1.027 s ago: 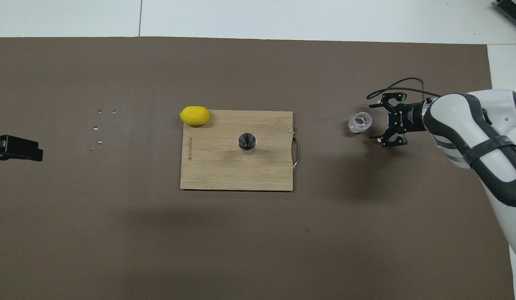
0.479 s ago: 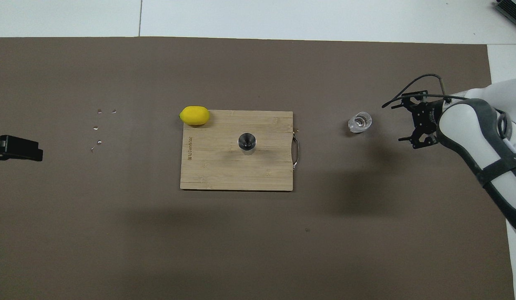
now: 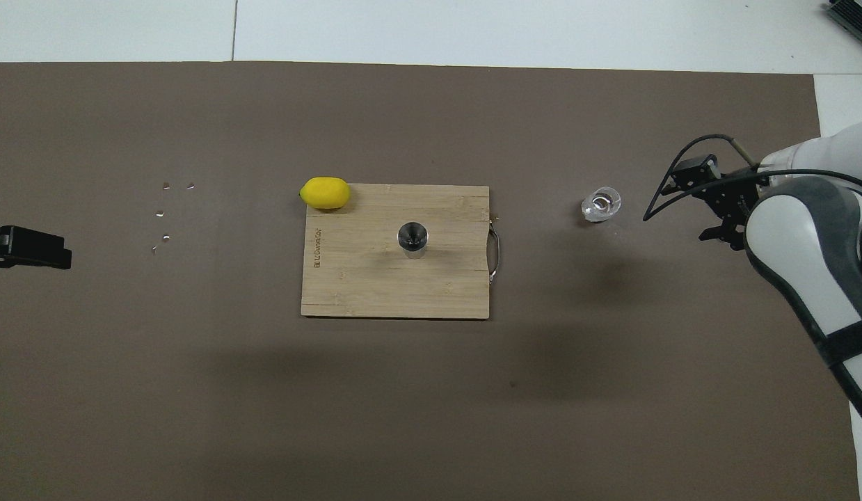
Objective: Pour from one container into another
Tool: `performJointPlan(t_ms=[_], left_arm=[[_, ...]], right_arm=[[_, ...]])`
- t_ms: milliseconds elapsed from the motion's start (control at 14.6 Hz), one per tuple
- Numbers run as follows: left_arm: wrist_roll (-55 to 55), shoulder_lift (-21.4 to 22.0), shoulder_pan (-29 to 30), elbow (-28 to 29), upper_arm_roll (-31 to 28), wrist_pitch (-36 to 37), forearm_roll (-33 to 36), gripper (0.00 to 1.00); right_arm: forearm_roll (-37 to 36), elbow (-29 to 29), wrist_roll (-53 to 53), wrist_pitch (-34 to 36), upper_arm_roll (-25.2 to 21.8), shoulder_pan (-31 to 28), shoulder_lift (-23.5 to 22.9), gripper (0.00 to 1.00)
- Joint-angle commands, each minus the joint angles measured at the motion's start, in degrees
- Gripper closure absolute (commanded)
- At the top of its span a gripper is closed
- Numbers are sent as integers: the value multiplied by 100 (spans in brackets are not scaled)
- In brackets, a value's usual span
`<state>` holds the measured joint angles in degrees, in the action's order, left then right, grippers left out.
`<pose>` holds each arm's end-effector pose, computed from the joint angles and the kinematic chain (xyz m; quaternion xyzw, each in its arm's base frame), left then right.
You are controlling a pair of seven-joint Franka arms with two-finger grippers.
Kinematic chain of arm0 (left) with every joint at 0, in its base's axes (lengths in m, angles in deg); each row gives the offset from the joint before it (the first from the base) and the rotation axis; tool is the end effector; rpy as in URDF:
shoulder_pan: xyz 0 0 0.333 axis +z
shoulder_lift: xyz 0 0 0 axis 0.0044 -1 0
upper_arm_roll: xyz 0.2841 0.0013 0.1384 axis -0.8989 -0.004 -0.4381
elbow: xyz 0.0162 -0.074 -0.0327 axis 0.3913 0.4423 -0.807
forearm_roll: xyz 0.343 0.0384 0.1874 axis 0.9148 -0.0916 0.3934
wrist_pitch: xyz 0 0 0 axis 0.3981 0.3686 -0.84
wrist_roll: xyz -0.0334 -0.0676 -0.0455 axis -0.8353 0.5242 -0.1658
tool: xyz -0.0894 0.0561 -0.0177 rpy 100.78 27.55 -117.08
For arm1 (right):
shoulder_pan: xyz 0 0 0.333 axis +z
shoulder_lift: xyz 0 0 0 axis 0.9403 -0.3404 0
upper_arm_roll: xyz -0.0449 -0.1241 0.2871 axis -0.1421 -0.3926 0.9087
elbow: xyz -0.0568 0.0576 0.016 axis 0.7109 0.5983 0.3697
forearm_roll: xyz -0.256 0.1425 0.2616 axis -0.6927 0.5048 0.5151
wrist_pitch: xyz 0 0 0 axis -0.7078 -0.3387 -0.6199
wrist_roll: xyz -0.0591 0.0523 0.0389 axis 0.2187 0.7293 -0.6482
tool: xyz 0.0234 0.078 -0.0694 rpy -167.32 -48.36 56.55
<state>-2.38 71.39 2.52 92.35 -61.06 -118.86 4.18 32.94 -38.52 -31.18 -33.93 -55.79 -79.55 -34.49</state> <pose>0.5132 -0.0028 0.6236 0.9999 -0.0108 -0.0080 0.0010 0.6041 -0.0222 0.4270 -0.9256 0.3640 0.0241 0.1014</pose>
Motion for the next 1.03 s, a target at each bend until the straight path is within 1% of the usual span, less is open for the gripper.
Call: performJointPlan(t_ms=[0, 137, 205, 411, 616, 822, 959], left_arm=[[-54, 80, 74, 14, 63, 19, 72, 0], [-54, 72, 74, 14, 63, 19, 72, 0], [-54, 72, 74, 14, 63, 19, 72, 0], [-54, 72, 74, 14, 63, 28, 72, 0], [-62, 72, 74, 14, 63, 28, 72, 0], [-62, 72, 74, 14, 63, 19, 63, 0], [-54, 72, 74, 14, 63, 19, 63, 0]], right_arm=[[-127, -155, -973, 415, 17, 206, 356, 0], [-127, -111, -1606, 933, 25, 443, 462, 0], [-188, -102, -1704, 1092, 8, 593, 489, 0], [-933, -85, -1767, 1365, 43, 944, 629, 0], [-1199, 99, -1758, 1628, 52, 1331, 708, 0], [-1190, 257, -1758, 1621, 52, 1376, 779, 0], [-1190, 459, -1784, 1577, 8, 1271, 788, 0]])
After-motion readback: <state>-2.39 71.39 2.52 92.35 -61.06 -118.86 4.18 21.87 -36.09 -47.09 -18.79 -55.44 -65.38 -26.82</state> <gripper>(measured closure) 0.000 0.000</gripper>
